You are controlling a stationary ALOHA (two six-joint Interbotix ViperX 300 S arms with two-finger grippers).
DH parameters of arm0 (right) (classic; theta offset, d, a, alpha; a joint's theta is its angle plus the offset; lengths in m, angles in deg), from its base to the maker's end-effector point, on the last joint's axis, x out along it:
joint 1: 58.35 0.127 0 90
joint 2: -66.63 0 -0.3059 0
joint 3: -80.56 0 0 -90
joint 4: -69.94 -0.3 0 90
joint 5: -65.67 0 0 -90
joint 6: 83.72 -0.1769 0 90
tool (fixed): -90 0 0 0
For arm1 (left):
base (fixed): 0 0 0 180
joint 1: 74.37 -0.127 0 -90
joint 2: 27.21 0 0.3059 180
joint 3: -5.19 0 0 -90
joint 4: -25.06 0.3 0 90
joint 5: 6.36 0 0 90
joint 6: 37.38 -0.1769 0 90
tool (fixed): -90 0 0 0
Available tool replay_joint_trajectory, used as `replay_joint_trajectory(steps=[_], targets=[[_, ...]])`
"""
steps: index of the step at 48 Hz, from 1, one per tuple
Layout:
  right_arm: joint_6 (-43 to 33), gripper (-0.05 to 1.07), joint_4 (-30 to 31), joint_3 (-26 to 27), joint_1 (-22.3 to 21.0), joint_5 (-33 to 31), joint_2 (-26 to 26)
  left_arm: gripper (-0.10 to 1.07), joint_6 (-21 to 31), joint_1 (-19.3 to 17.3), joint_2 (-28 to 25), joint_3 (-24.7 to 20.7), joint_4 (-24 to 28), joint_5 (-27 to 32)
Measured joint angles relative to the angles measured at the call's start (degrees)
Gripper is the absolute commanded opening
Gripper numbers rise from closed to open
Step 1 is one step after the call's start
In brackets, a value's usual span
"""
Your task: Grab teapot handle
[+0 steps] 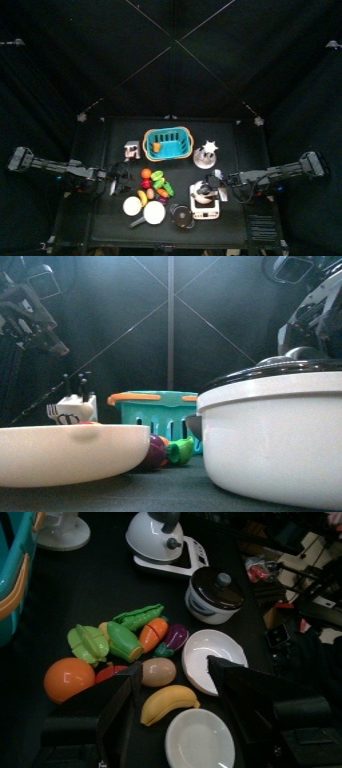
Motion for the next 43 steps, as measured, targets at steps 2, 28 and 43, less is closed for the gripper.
replay_joint_trajectory(steps=[2, 28, 43], targets=[[0.0, 1.0, 0.0, -0.4, 0.0, 0.0, 0.0, 0.91, 0.0, 0.0, 0.0, 0.0, 0.0, 0.1], [0.0, 0.59, 0.0, -1.8, -0.4, 0.4, -0.2, 0.91, 0.0, -1.1, 0.0, 0.4, -0.5, -2.2], [0.1, 0.57, 1.1, 0.1, -1.6, 0.9, 0.0, 0.91, -0.3, -1.6, 0.0, 0.4, 0.0, -5.7]])
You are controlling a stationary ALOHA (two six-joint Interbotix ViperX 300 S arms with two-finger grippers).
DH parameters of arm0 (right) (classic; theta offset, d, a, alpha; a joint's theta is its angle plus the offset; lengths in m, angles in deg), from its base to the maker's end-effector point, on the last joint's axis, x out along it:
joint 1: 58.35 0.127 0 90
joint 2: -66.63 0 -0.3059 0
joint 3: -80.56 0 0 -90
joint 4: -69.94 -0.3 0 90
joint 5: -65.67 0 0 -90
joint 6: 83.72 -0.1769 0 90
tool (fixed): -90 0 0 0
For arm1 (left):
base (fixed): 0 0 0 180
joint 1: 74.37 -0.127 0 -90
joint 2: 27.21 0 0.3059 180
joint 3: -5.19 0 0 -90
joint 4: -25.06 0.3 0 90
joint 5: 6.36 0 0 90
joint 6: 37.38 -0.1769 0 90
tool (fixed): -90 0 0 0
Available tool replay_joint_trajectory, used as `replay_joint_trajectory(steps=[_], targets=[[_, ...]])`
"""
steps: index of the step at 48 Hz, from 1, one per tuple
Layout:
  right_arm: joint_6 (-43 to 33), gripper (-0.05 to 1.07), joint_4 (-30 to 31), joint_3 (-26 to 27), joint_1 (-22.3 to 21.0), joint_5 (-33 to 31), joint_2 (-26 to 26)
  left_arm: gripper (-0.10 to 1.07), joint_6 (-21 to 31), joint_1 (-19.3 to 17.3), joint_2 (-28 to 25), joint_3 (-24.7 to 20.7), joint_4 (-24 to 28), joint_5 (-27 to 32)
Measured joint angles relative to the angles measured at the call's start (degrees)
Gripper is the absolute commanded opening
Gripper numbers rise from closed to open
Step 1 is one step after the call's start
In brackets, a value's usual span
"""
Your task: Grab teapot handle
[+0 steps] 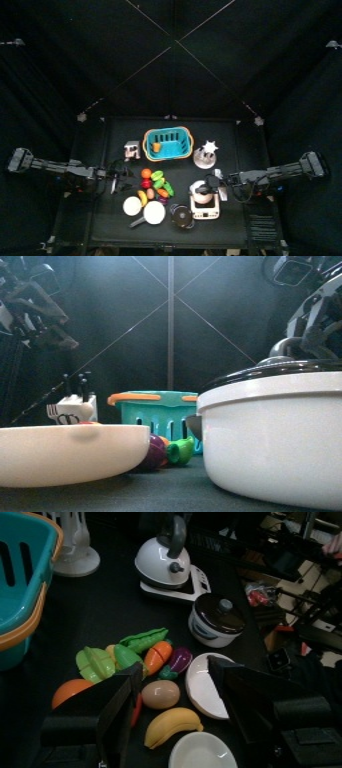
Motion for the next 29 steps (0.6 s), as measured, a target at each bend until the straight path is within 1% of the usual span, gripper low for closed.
replay_joint_trajectory(steps=[6, 12, 19, 29], targets=[[0.0, 0.57, 0.9, 1.1, -1.1, 0.7, 0.0, 0.91, 0.1, -0.2, -0.2, -0.1, 0.3, -1.0], [0.0, 0.57, 1.8, 2.2, -2.3, 4.6, -0.1, 0.91, -0.1, -0.4, -1.1, -0.8, 0.9, -2.7], [0.1, 0.57, 3.3, 2.5, -3.4, 9.4, -0.4, 0.91, -0.1, -0.4, -2.5, -1.9, 2.8, -3.6], [0.1, 0.57, 3.5, 2.5, -4.3, 13.4, -1.3, 0.91, 0.0, -0.4, -3.6, -3.2, 4.0, -4.1]])
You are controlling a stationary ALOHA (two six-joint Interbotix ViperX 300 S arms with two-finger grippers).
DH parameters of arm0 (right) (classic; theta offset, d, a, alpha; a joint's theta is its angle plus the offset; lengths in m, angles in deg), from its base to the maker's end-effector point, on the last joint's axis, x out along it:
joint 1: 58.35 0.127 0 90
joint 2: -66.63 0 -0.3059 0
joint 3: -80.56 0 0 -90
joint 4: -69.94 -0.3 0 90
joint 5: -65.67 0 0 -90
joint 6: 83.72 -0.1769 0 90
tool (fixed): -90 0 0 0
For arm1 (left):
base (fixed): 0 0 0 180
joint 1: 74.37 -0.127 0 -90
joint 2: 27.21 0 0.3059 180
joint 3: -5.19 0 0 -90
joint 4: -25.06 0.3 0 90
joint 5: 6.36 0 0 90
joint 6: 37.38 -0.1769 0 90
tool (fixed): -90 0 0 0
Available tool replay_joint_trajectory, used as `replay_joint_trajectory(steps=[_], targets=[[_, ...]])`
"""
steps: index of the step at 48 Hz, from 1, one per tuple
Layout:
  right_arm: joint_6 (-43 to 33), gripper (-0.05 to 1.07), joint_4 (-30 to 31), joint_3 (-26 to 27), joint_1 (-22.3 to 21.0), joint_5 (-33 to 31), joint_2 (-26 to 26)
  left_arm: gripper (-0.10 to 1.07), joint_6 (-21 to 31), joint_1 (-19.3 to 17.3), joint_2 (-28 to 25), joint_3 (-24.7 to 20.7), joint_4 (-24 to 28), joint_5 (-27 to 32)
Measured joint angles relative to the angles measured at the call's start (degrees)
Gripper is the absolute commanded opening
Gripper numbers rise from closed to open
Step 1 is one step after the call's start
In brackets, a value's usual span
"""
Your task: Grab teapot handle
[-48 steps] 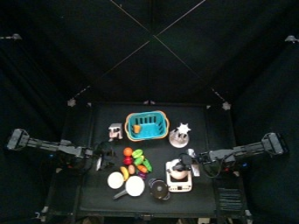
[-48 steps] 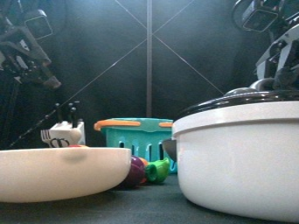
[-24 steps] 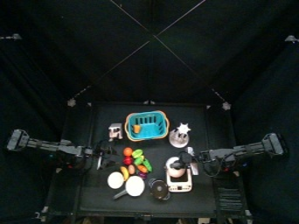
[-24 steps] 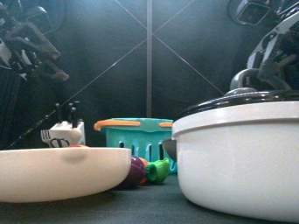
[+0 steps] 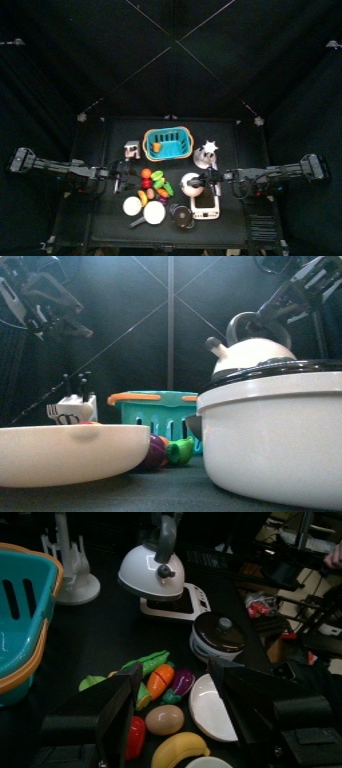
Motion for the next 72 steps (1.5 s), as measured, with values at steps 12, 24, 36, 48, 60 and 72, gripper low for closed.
replay_joint_trajectory(steps=[12, 24, 36, 48, 60, 72], targets=[[0.0, 0.57, 0.1, 0.0, -0.1, 1.1, -1.9, 0.91, -0.1, -0.8, 0.0, 0.0, 0.3, 0.0], [0.1, 0.57, 0.1, 0.0, -0.2, 1.3, -2.0, 0.91, 0.0, -1.2, 0.1, 0.0, 0.3, 0.1], [0.0, 0.57, 0.0, 0.0, -0.2, 1.3, -1.9, 0.91, 0.0, -1.6, 0.1, 0.0, 0.2, 0.2], [0.0, 0.57, 0.1, 0.0, -0.2, 1.3, -2.0, 0.91, 0.1, -1.7, 0.0, 0.0, 0.3, 0.2], [0.1, 0.57, 0.1, 0.0, -0.2, 1.4, -2.0, 0.91, 0.1, -1.7, 0.1, 0.0, 0.2, 0.3], [0.1, 0.57, 0.2, -0.1, -0.3, 1.4, -1.9, 0.91, 0.0, -2.0, 0.4, 0.0, 0.2, 0.3]])
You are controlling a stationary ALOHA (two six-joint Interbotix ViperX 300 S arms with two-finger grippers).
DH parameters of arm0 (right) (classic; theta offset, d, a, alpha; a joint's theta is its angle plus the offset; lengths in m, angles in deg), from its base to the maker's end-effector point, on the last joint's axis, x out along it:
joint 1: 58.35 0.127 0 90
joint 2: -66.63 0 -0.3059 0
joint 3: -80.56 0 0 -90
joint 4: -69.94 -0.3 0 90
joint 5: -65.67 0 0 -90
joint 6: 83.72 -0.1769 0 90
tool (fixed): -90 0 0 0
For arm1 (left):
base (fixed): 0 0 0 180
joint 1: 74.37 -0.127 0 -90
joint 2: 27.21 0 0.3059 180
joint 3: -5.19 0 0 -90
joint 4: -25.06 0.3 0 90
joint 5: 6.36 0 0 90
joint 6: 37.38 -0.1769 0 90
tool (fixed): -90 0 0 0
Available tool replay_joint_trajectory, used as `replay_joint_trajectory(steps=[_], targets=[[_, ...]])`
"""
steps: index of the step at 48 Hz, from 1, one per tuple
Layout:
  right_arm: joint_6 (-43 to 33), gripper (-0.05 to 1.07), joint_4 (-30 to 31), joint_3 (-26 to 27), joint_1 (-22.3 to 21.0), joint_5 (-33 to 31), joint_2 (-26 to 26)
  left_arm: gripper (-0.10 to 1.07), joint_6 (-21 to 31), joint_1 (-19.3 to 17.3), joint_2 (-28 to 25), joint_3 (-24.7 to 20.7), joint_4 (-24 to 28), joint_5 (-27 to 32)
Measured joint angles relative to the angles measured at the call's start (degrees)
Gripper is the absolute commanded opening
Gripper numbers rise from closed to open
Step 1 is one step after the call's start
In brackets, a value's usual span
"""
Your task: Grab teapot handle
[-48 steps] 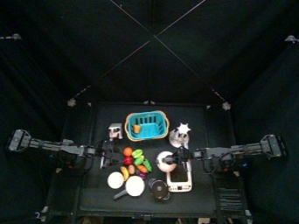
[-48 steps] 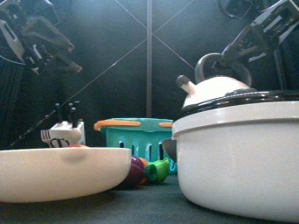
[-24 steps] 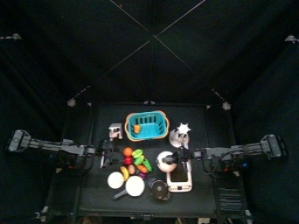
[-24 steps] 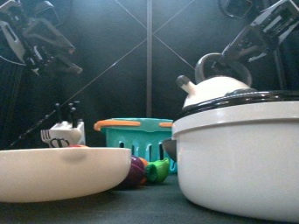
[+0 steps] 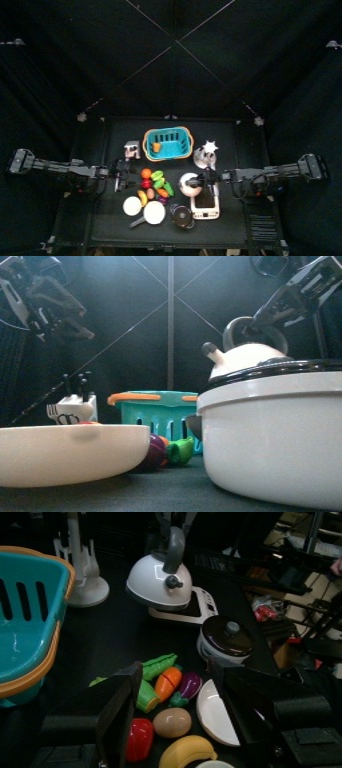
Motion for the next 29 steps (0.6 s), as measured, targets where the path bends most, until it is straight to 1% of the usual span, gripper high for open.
replay_joint_trajectory(steps=[7, 23, 29], targets=[[0.0, 0.57, 0.0, -0.4, 0.1, 0.0, 0.0, 0.91, 0.0, -0.8, 0.0, 0.0, -0.1, 0.0], [0.0, 0.57, 0.7, -0.8, -0.6, 0.0, 0.1, 0.91, 0.1, -4.1, 1.2, 0.0, -0.1, 0.0], [0.0, 0.57, 1.0, -0.9, -1.3, 0.0, 0.2, 0.91, 0.0, -4.2, 1.2, 0.1, -0.2, 0.0]])
